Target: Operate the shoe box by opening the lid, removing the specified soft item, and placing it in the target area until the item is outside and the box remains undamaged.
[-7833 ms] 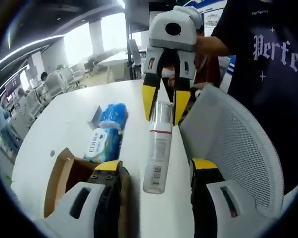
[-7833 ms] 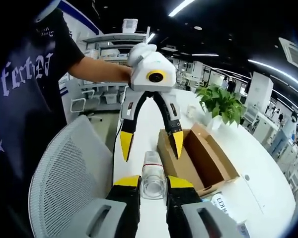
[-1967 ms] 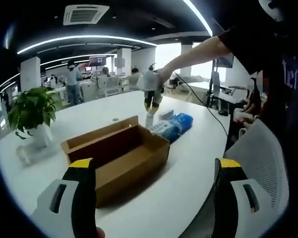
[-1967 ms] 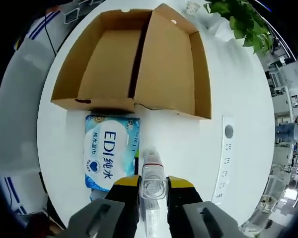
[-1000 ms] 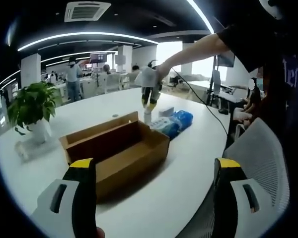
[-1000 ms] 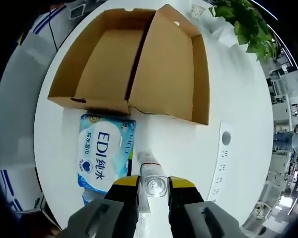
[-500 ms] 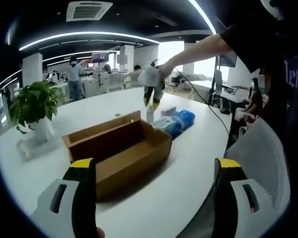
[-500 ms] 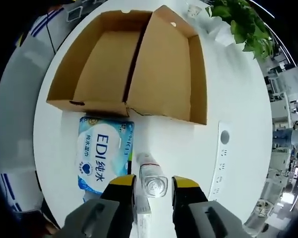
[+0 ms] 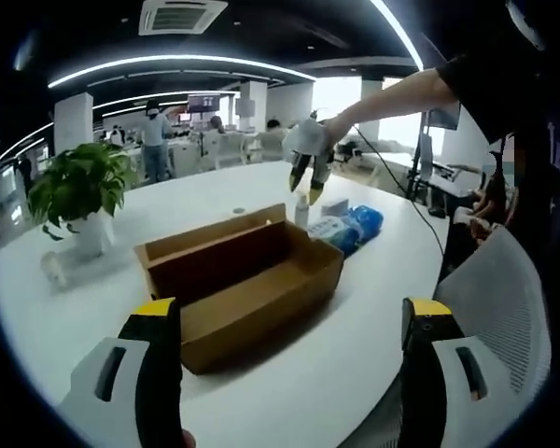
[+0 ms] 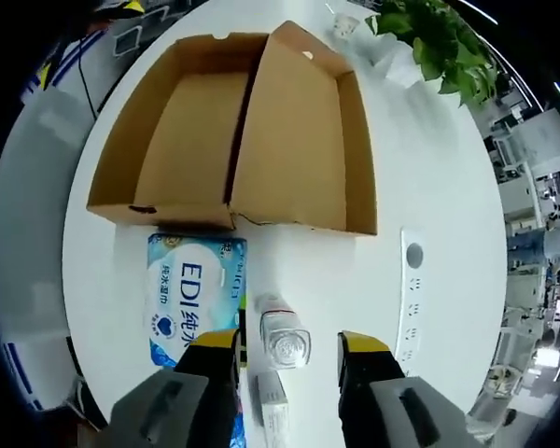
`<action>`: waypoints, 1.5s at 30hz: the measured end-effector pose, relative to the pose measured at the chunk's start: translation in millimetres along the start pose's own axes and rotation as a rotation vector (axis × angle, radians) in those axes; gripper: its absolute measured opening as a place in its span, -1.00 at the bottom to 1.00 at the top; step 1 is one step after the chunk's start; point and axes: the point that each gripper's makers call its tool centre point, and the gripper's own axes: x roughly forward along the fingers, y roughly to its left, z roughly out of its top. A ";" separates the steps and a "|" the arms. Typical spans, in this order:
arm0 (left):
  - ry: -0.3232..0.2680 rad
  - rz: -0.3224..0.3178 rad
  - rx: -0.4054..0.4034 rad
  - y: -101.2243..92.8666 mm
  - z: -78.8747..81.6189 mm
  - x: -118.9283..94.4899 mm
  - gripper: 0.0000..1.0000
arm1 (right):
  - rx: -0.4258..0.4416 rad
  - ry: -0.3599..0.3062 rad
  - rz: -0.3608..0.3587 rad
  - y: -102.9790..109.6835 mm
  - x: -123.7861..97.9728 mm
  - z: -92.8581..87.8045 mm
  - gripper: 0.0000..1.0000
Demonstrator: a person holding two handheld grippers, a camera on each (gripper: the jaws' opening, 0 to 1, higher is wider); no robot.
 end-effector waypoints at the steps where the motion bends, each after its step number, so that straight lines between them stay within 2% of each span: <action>1: 0.003 0.004 -0.002 1.7 -0.4 0.1 0.94 | 0.004 -0.005 -0.004 -0.9 -0.8 0.7 -0.22; 14: 0.032 0.101 -0.024 34.9 -7.5 0.9 0.72 | 0.048 -0.036 -0.031 -5.1 -13.1 1.1 -0.12; 23: 0.062 0.153 -0.040 53.1 -11.5 1.9 0.52 | 0.181 -0.125 -0.045 -8.4 -22.2 7.5 -0.07; 26: 0.076 0.175 -0.051 60.9 -12.9 3.8 0.42 | 0.219 -0.145 -0.051 -9.7 -24.2 7.8 -0.01; 32: 0.107 0.213 -0.056 76.8 -19.5 7.5 0.20 | 0.299 -0.206 -0.072 -12.4 -28.5 11.9 -0.02; 45: 0.119 0.303 -0.170 108.3 -32.1 17.9 -0.24 | 0.440 -0.306 -0.114 -21.1 -29.2 18.7 -0.03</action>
